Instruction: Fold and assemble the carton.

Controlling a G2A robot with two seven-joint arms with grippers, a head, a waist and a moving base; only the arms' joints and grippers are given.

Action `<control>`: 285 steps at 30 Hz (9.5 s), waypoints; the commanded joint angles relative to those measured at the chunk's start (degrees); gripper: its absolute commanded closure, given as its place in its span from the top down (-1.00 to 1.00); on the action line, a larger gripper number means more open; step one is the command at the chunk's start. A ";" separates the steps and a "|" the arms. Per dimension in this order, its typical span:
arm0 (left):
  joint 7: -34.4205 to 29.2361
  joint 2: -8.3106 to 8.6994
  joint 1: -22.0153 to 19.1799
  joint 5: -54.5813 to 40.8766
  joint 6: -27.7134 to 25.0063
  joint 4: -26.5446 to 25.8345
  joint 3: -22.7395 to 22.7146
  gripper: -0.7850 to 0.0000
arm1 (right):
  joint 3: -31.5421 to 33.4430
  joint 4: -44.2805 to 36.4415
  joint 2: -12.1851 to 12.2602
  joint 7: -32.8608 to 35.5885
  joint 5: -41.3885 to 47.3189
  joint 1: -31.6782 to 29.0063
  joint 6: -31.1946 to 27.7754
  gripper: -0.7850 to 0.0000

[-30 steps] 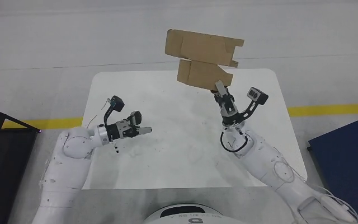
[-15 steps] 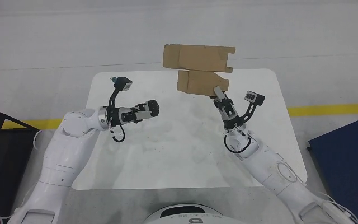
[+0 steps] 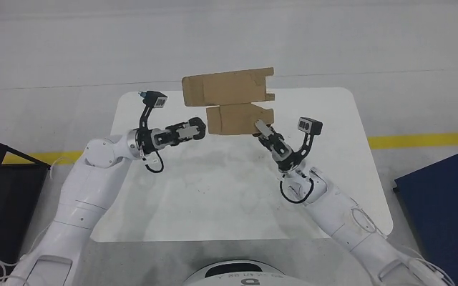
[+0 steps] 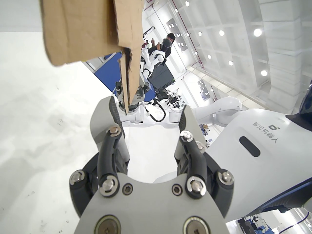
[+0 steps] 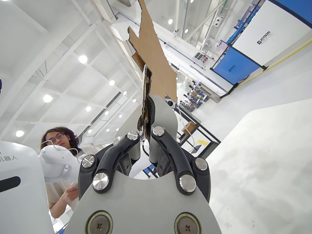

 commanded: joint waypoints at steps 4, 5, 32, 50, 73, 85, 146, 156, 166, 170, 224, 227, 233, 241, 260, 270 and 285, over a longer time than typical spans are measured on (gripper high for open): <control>2.63 -0.21 -0.73 5.23 0.54 -0.63 0.71 -0.17 | 1.15 -0.75 -0.40 2.42 0.60 -0.56 0.00 -1.00; 3.19 -0.21 -0.97 6.66 0.64 -0.90 0.69 -0.21 | 1.31 -0.92 -0.50 2.88 0.87 -0.70 0.00 -1.00; 14.56 0.61 -1.44 32.06 0.87 -3.01 -3.87 -1.00 | 10.49 0.68 -3.03 8.72 2.62 -2.27 0.00 1.00; 35.18 2.13 14.88 96.29 18.46 -24.10 -5.15 -1.00 | 8.96 0.13 -6.29 1.98 -25.54 7.07 3.40 1.00; 45.90 2.66 22.48 116.50 20.27 -31.44 -6.39 -1.00 | -2.11 16.88 -11.71 7.58 -20.85 18.05 7.52 1.00; 41.42 2.25 19.57 102.98 13.80 -28.57 -7.96 -1.00 | -2.07 17.31 -11.72 13.63 -15.94 15.94 6.98 1.00; 38.16 3.14 18.46 95.87 18.40 -27.21 -10.45 -1.00 | 3.63 -0.53 -12.03 -3.61 -39.17 10.15 12.34 1.00; 38.10 2.98 18.35 89.97 17.59 -27.15 -12.32 -1.00 | -2.84 10.08 -14.74 -1.20 -37.43 15.17 13.86 1.00; 31.54 3.24 16.73 73.58 12.08 -25.15 -15.55 -1.00 | -3.16 11.41 -15.36 -1.67 -37.19 14.25 11.77 1.00; 28.55 3.45 16.15 67.77 9.10 -23.48 -16.14 -1.00 | 0.87 7.61 -14.35 -5.39 -38.12 11.66 7.95 1.00; 18.56 18.25 -2.55 23.18 -18.56 -9.99 6.75 -1.00 | 26.32 -17.55 -7.95 -4.53 -67.21 -10.69 17.66 1.00; 18.56 18.98 -3.38 21.89 -18.56 -10.23 7.73 -1.00 | 26.42 -18.04 -7.78 -4.20 -67.34 -11.11 17.37 1.00; 18.56 19.90 -5.39 20.11 -18.56 -10.01 10.28 -1.00 | 25.51 -20.19 -7.54 -3.99 -68.50 -12.23 16.99 1.00; 18.56 20.08 -8.34 19.38 -18.56 -8.88 14.16 -1.00 | 22.69 -20.24 -7.56 -2.80 -69.46 -11.05 17.24 1.00; 18.50 20.36 -15.18 12.71 -18.51 -4.59 25.26 -1.00 | 18.37 -21.38 -7.34 2.79 -69.74 -7.78 17.50 1.00; 11.61 18.76 -24.48 -3.57 -11.63 -1.69 38.41 -1.00 | 19.24 -23.32 -7.01 1.91 -69.17 -8.08 19.43 1.00; 10.45 17.74 -27.00 -11.80 -10.47 2.35 41.89 -1.00 | 20.84 -23.60 -6.70 1.52 -69.22 -9.00 19.64 1.00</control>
